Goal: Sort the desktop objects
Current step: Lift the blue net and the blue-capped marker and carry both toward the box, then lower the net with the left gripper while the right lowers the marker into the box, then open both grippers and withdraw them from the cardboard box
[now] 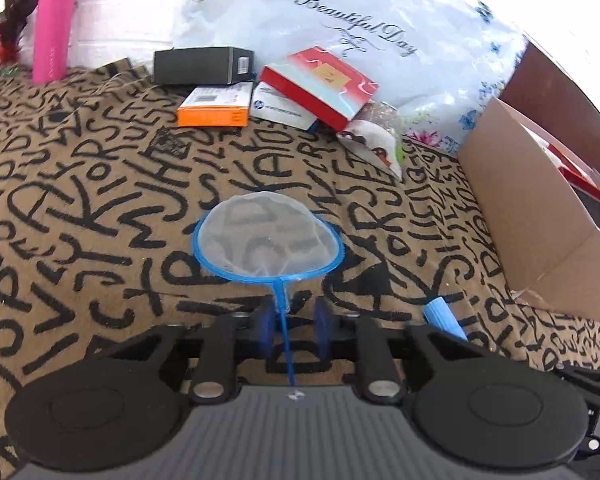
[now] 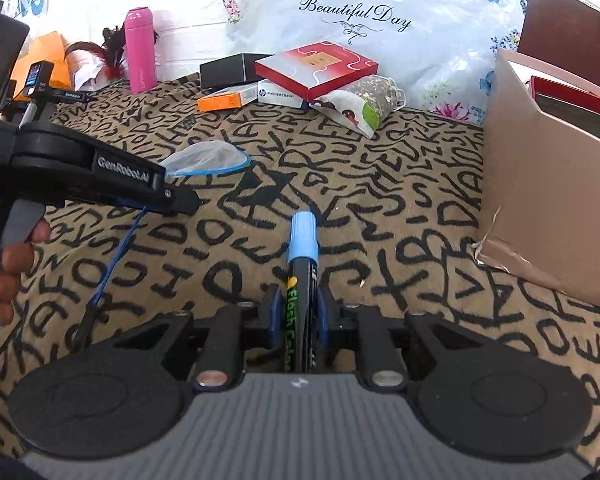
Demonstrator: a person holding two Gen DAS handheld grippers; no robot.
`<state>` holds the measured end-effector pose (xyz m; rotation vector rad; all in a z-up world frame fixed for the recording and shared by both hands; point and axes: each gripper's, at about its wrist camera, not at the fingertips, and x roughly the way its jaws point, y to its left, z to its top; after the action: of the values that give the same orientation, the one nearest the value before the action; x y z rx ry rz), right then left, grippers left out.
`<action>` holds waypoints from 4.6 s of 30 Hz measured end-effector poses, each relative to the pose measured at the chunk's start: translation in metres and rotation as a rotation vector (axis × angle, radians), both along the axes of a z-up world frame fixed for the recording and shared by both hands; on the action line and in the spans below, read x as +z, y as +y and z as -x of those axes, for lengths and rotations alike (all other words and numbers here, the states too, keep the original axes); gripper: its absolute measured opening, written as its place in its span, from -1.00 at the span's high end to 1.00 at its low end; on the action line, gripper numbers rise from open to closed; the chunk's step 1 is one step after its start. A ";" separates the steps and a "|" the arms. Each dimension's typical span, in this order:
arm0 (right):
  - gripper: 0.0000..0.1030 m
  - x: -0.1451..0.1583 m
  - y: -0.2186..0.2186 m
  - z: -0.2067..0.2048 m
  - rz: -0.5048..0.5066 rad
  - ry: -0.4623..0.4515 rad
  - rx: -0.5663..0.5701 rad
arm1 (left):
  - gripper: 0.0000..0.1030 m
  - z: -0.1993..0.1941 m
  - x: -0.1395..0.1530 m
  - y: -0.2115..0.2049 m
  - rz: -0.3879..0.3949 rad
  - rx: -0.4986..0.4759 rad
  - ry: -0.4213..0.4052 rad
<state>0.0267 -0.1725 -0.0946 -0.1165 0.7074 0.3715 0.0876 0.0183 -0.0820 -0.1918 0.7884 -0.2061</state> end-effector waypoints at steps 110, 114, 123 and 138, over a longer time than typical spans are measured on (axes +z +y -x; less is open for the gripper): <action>-0.91 0.108 -0.193 0.060 0.068 -0.354 -0.573 | -1.00 0.029 0.116 -0.235 0.019 -0.389 -0.192; -0.91 0.102 -0.188 0.075 0.069 -0.329 -0.597 | -1.00 0.051 0.114 -0.229 0.011 -0.372 -0.199; -0.91 0.089 -0.185 0.101 0.054 -0.263 -0.687 | -1.00 0.096 0.101 -0.221 -0.053 -0.364 -0.243; -0.91 0.085 -0.177 0.117 0.057 -0.234 -0.719 | -1.00 0.124 0.097 -0.210 -0.058 -0.349 -0.290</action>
<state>-0.0902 -0.3493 -0.0097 0.0443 0.4865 -0.3465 -0.0368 -0.1917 0.0153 0.0335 0.5336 -0.5281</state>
